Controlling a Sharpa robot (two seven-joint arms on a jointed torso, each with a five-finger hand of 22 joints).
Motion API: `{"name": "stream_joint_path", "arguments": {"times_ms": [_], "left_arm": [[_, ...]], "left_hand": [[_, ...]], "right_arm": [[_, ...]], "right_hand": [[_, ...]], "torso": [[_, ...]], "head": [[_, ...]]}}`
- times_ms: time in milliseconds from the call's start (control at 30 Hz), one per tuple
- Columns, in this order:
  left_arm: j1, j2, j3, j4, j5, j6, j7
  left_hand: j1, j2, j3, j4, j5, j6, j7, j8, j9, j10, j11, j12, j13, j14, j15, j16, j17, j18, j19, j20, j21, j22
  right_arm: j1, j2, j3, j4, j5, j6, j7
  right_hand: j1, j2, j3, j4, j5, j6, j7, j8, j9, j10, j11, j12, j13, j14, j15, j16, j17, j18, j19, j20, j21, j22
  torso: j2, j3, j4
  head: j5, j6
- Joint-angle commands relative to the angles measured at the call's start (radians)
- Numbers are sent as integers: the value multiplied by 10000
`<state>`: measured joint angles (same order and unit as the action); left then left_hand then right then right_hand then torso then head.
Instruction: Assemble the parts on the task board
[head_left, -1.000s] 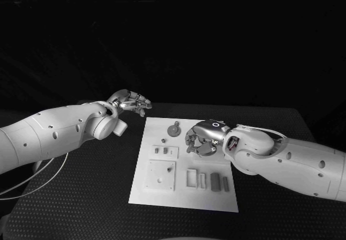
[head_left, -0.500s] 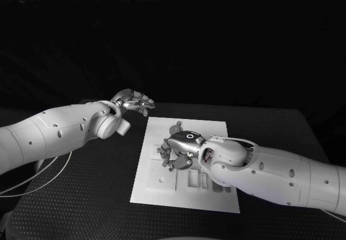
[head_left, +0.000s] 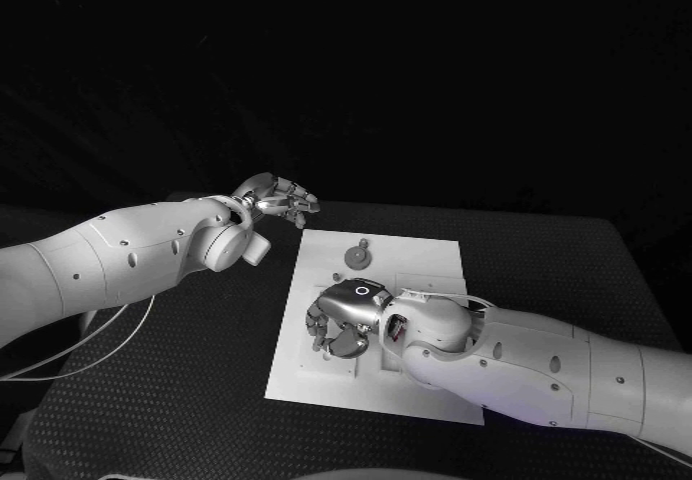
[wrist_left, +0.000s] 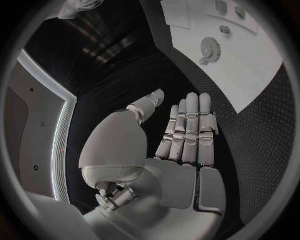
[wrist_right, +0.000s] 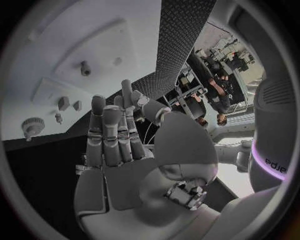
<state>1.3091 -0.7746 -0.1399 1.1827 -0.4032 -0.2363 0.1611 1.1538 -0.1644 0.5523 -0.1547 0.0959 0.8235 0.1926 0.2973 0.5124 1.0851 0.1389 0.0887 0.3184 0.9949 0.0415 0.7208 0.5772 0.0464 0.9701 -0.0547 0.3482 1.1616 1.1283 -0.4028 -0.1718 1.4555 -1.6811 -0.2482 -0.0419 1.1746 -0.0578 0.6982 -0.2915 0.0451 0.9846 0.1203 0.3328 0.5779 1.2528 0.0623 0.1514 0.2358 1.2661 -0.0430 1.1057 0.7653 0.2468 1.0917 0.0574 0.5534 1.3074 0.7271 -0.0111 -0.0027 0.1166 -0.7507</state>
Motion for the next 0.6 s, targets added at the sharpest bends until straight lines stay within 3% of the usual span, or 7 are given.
{"name": "stream_joint_path", "arguments": {"times_ms": [33, 433, 600], "left_arm": [[13, 21, 6, 15, 64, 109, 145], [13, 29, 6, 13, 67, 119, 143], [13, 41, 6, 5, 67, 124, 144]], "left_hand": [[-42, 20, -8, 77, 40, -68, 4, 35, -16, 5, 21, 51, 3, 49, -8, -51, 16, 116, 8, -36, -35, 15], [-42, 21, -12, 80, 40, -71, 4, 40, -21, 4, 21, 51, 3, 50, -8, -59, 27, 116, 10, -36, -41, 20], [-42, 23, -13, 82, 40, -72, 4, 43, -23, 3, 21, 52, 2, 50, -8, -63, 32, 115, 11, -36, -44, 22]], "right_arm": [[-49, 61, -30, -68, -319, 129, -71], [-149, 181, -172, -230, -337, 273, -49], [-184, 187, -178, -328, -388, 357, -103]], "right_hand": [[40, 62, 70, 16, 21, 77, 10, 52, 18, 49, -7, 25, 92, -26, -70, 24, -15, 150, 58, 21, 40, 218], [37, 66, 76, 14, 21, 72, 11, 51, 24, 46, -6, 21, 100, -27, -69, 24, -15, 150, 55, 20, 44, 219], [34, 69, 78, 14, 21, 70, 12, 50, 27, 45, -6, 19, 104, -29, -69, 24, -15, 150, 52, 20, 45, 219]], "torso": [[-7, 8, -25], [-4, 13, -32], [-3, 22, -28]], "head": [[45, -36], [56, -86], [68, -123]]}}
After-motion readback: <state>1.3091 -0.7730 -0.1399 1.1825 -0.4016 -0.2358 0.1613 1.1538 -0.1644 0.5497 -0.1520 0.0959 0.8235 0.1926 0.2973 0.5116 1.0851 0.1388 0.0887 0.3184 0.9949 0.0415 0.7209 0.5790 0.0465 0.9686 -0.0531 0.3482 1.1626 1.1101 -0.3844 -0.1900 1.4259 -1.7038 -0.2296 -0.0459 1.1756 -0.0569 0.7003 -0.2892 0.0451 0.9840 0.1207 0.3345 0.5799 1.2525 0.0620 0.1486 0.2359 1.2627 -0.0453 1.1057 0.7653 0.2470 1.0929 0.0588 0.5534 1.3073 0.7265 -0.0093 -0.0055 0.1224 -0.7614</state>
